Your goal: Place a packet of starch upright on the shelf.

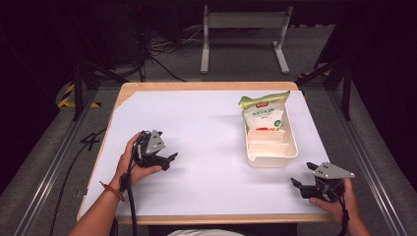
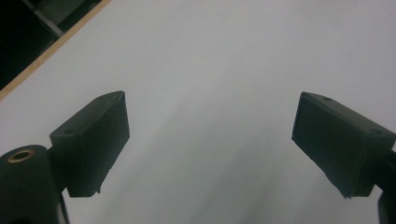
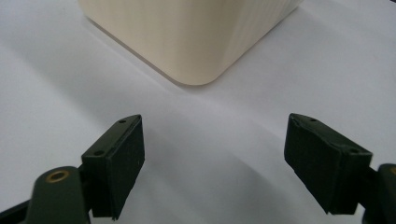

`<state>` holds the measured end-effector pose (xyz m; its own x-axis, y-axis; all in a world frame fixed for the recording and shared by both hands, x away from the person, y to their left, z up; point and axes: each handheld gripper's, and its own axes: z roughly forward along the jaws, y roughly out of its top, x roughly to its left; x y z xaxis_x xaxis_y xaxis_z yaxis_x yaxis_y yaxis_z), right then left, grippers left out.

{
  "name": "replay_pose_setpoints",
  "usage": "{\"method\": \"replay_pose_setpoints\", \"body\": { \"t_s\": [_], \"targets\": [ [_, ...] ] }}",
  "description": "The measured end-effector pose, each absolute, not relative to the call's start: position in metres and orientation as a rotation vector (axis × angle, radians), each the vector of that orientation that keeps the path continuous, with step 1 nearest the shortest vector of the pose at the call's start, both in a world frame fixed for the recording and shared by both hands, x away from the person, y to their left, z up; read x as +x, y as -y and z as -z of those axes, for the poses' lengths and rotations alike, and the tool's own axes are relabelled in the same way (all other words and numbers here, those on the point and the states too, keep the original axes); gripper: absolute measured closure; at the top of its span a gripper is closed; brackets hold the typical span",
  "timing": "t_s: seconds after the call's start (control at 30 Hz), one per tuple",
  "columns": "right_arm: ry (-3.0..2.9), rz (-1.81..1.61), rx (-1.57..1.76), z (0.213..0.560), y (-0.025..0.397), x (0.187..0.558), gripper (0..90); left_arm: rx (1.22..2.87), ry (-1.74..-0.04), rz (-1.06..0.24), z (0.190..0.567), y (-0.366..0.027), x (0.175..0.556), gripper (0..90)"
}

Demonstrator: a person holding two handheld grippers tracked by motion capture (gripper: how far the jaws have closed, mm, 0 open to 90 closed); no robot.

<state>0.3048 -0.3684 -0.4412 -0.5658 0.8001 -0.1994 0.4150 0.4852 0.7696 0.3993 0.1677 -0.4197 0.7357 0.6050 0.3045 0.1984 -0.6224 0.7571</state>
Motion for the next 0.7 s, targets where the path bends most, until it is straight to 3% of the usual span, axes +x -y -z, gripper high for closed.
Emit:
{"method": "replay_pose_setpoints", "body": {
  "t_s": [0.43, 0.7],
  "targets": [
    [-2.188, -0.919, 0.994, 0.441, 0.367, 0.306, 20.1, 2.194, -0.682, -0.688, 0.434, -0.209, 0.38, 11.4],
    [-2.185, -0.922, 0.99, 0.441, 0.367, 0.306, 20.3, 2.126, -0.773, -0.576, 0.442, -0.237, 0.366, 11.7]
  ]
}}
